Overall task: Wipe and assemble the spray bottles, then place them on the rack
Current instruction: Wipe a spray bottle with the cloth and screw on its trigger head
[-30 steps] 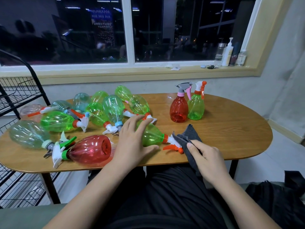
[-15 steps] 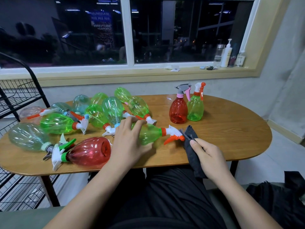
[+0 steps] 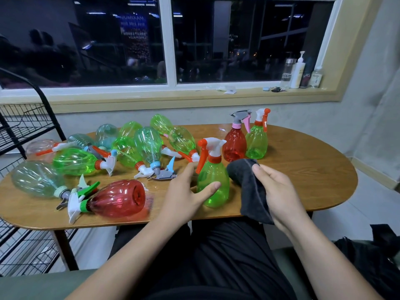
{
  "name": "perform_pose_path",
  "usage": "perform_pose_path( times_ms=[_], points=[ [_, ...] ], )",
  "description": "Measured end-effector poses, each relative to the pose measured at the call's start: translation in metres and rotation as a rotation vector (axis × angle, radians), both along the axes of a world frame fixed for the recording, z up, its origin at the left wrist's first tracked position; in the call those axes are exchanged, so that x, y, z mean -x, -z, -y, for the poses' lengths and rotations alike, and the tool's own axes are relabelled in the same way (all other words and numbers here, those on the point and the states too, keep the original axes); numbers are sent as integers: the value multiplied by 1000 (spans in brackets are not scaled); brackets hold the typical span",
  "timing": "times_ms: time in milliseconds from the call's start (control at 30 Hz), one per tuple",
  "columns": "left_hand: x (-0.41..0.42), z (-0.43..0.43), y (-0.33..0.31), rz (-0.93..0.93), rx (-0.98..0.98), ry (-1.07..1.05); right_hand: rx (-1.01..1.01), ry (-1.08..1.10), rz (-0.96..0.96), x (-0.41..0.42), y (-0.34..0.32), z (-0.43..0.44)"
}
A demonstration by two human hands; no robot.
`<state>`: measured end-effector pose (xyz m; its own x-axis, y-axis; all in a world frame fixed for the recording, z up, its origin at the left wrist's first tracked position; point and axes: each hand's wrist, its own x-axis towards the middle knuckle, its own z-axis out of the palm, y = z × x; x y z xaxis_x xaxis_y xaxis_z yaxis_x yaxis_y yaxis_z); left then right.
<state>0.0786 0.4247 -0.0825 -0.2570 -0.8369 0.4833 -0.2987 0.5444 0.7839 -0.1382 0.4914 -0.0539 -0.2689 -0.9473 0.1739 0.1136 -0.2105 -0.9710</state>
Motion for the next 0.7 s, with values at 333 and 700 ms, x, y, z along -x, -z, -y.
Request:
perform_pose_path(
  times_ms=[333,700],
  points=[
    [0,1,-1,0,22,44,58,-170,15,-37,-21,-2],
    [2,0,-2,19,53,31,32,-255,284,-29,-35,4]
  ],
)
